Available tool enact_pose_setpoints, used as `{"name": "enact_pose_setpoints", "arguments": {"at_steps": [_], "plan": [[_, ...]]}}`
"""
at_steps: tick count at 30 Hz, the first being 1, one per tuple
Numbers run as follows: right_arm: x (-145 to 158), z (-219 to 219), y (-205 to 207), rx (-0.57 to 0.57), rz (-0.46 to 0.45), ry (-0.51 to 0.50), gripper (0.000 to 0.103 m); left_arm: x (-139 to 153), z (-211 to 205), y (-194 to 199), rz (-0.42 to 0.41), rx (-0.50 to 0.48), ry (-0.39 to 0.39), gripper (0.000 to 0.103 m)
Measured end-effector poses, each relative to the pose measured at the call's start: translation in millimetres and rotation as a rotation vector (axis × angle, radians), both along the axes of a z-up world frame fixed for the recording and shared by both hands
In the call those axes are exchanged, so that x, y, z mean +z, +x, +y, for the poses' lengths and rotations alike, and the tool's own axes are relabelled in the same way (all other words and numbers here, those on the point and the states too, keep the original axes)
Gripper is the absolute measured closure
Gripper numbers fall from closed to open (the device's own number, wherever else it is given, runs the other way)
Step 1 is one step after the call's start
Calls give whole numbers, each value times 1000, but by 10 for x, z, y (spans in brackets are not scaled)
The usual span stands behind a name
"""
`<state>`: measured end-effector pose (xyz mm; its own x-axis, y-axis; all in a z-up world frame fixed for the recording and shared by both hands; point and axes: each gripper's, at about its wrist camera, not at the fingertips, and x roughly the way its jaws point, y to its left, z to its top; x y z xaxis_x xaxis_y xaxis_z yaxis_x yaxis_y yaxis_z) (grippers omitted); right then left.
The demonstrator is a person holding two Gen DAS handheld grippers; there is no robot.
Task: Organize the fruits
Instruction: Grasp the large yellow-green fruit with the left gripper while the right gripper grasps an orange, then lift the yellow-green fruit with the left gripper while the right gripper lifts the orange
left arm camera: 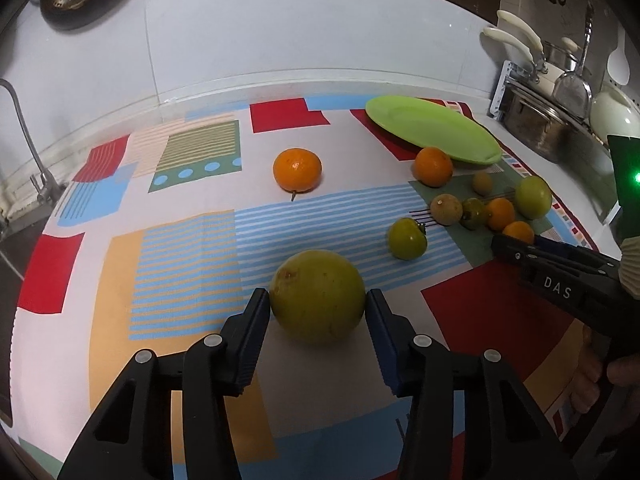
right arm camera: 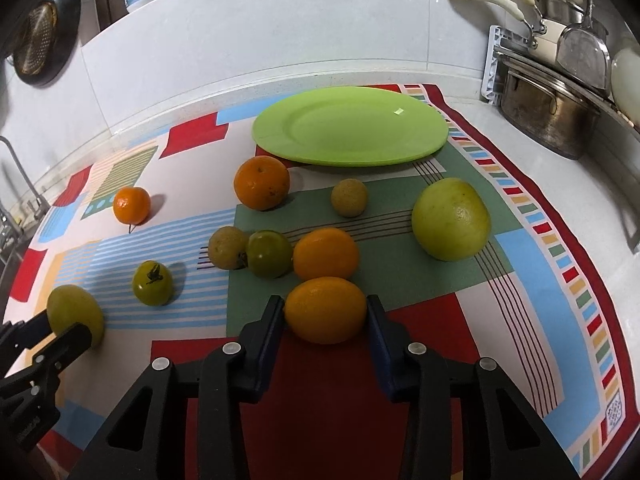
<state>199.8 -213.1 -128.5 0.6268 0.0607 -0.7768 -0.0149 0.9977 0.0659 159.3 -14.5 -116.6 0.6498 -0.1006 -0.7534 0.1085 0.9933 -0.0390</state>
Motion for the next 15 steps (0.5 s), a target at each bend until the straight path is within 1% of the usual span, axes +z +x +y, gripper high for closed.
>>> {"name": "enact_pose_setpoints", "arguments": {"at_steps": [4,7,15], "plan": [[28,6,-32,-5,-10,-11,62,11,-7,-4,1,-28,15,55],[78,37,-93,-6,-23,-21,62,39,5,-19,-3,-52,8,55],[293,185,-286,-15,-48,6,62,269,42,-88,-58,-147,10,55]]}}
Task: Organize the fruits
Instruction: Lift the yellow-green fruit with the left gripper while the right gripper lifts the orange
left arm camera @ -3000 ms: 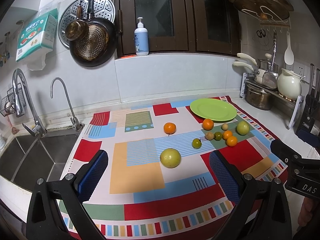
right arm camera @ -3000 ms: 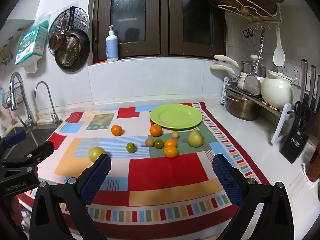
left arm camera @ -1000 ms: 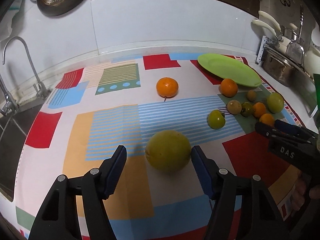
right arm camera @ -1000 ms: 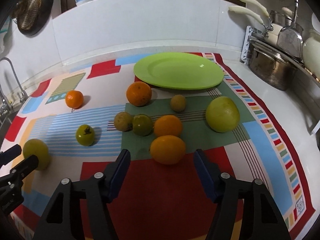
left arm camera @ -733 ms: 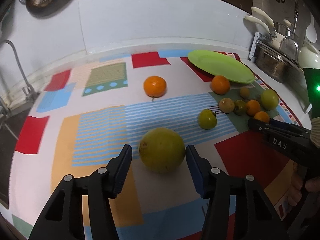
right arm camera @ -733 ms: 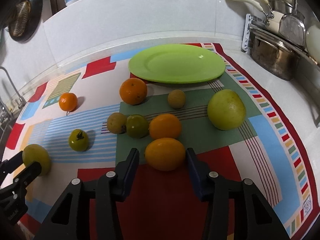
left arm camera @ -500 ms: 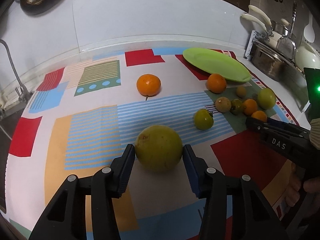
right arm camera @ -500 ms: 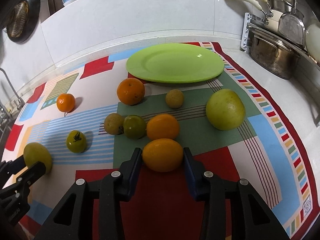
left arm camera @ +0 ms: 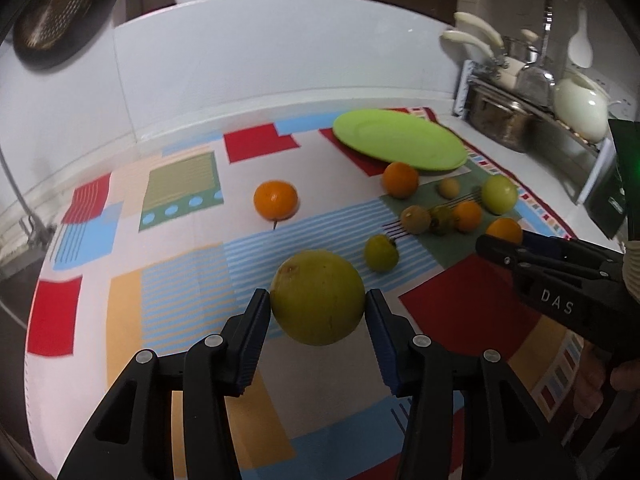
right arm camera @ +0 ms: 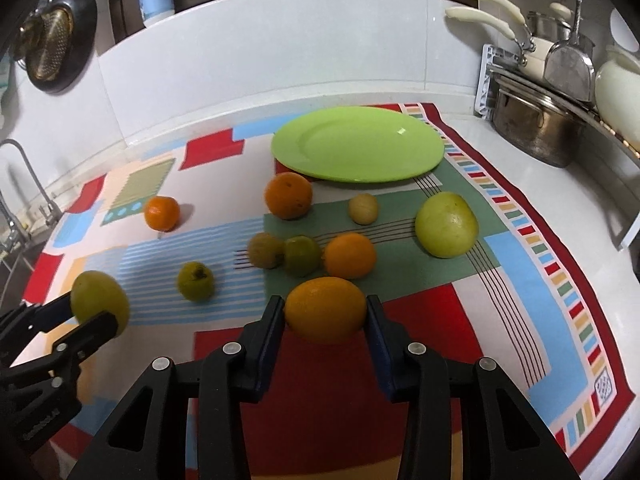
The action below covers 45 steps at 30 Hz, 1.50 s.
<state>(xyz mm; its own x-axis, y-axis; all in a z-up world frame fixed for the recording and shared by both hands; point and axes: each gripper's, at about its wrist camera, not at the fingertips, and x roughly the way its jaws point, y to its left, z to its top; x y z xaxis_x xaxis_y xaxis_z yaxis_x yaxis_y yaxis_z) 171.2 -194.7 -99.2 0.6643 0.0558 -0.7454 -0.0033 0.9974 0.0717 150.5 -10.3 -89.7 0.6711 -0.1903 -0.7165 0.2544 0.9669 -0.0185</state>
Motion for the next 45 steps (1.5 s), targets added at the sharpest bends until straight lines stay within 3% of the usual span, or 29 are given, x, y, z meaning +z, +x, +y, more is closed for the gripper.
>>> {"name": "enact_pose_setpoints", "arguments": {"at_steps": [16,18,19,22,24,28,31,35,40,41,45], "plan": [[498,312,-360,-91,-104,2,62,445,65,32,-105,-218,-8,57],[549,301,-355,-95,-117,-4,62,476,32,56,-112,-222,-9,63],[568,292,-346,-93,-121,-6,62,505,12,67,-125,-223,-11,79],[630,239,-294,-81,-140,-14,62,590,-73,126,-150,-216,-23,84],[648,181,-204,-71,-140,-2,62,576,-119,207,-141,-232,-53,84],[581,92,-44,-32,-108,11,62,461,10,355,-75,-151,-136,84],[503,121,6,21,-86,-9,62,427,-1,334,-59,-152,-109,84],[405,182,35,66,-60,20,62,363,55,279,-61,-133,-66,76],[302,348,21,125,-39,40,62,276,202,211,-29,-127,-85,75],[292,388,18,135,-36,45,62,264,233,206,-20,-123,-97,69],[276,486,5,153,-33,59,62,231,265,147,-11,-142,-90,64]]}}
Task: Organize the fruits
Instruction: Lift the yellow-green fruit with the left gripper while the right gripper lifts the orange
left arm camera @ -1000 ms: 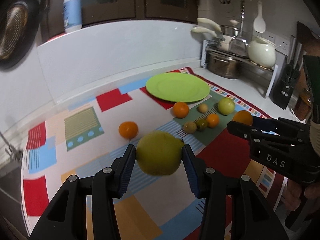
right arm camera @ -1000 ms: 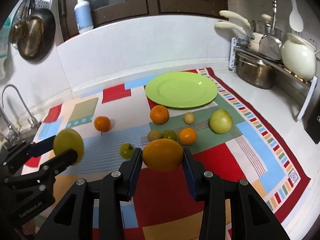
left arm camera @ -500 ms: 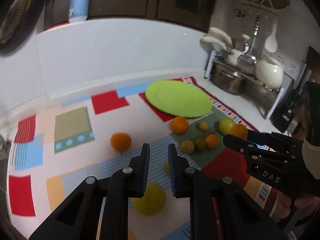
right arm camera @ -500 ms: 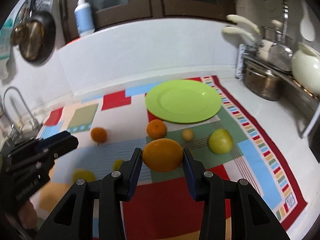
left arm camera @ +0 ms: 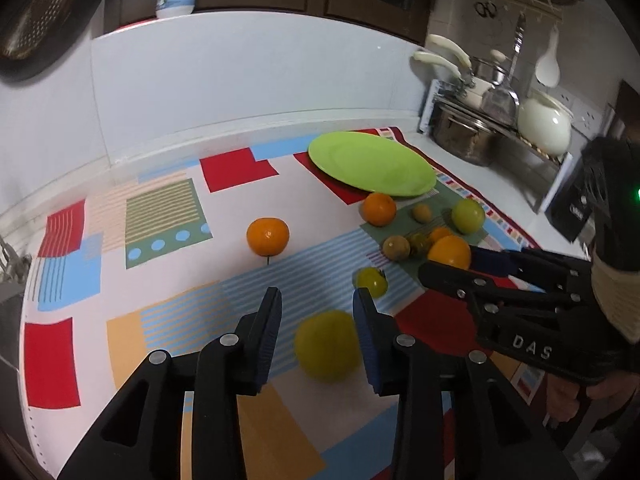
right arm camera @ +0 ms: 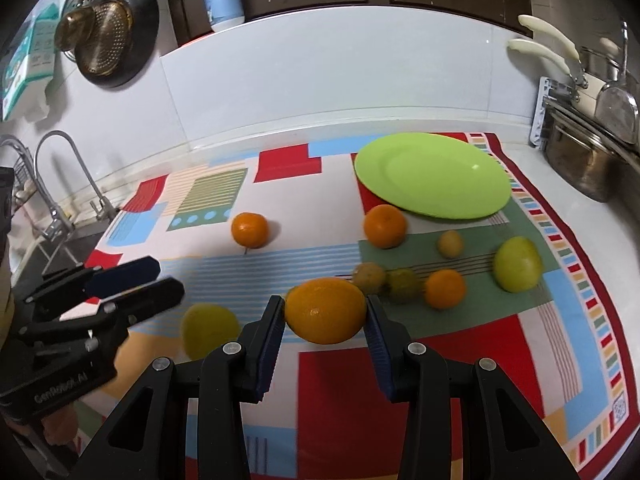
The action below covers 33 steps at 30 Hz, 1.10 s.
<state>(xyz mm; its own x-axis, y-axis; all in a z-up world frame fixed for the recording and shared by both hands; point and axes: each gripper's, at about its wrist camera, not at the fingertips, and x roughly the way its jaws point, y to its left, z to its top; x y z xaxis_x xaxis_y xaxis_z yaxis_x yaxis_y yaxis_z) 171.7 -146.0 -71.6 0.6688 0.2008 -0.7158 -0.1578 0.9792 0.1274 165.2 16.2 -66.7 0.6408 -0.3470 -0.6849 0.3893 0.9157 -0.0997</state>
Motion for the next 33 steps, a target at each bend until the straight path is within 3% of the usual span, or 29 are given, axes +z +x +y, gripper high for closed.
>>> {"name": "enact_pose_setpoints", "arguments": {"at_steps": [2,8,23,33], "plan": [[-11,29,-8,6,7,7,62,-30,-7,-36,-1,-17,6,56],[-73,58,-62,0,31,-5,62,-155,-65,-31,42,-44,5,50],[-232,-113,-64,-36,71,-32,62,-537,-249,181,126,-3,79,51],[-242,-105,-42,-7,74,-35,62,-545,-264,184,135,19,77,54]]}}
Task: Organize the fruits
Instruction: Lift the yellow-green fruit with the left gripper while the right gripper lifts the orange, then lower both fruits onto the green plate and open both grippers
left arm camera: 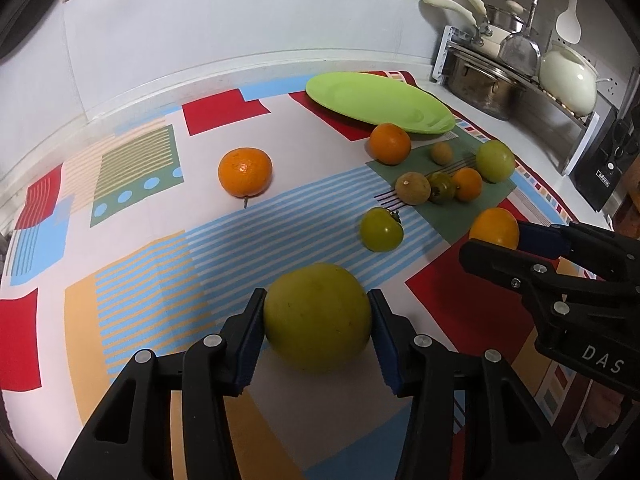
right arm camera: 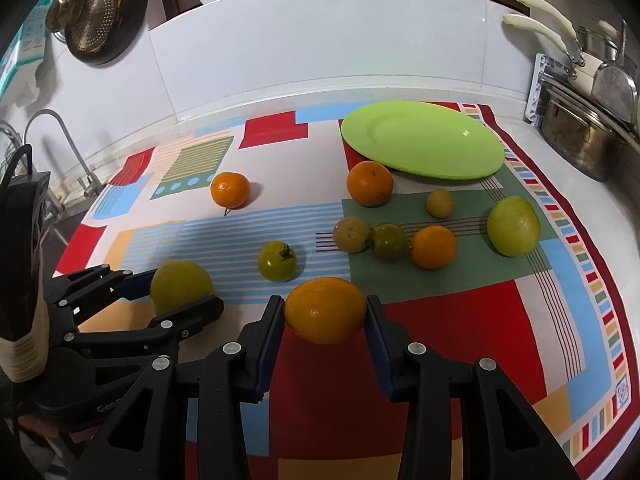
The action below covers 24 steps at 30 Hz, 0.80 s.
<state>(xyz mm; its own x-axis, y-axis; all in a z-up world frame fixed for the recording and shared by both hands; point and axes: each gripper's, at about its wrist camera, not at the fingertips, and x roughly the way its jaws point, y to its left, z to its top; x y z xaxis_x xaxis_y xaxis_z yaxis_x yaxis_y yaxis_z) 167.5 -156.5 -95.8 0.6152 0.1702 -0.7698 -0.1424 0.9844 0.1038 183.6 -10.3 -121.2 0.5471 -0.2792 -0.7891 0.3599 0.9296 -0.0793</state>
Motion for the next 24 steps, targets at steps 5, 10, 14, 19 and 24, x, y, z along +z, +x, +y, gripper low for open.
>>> {"name": "enact_pose_setpoints", "arguments": {"at_steps": [5,10,14,19,24], "plan": [[28,-21,6,6,-11,0,62,97,-30,-18,-22,10,-5,54],[106,-80,17,4,-36,-2,62,266,-89,9,-61,13,-9,54],[222,-168,46,-4,-69,0,62,433,-165,61,-102,7,-24,54],[418,-307,112,-21,-128,-8,62,636,-302,178,-146,-8,-39,54],[603,-472,226,-37,-181,-20,62,812,-466,321,-187,-33,-40,54]]}}
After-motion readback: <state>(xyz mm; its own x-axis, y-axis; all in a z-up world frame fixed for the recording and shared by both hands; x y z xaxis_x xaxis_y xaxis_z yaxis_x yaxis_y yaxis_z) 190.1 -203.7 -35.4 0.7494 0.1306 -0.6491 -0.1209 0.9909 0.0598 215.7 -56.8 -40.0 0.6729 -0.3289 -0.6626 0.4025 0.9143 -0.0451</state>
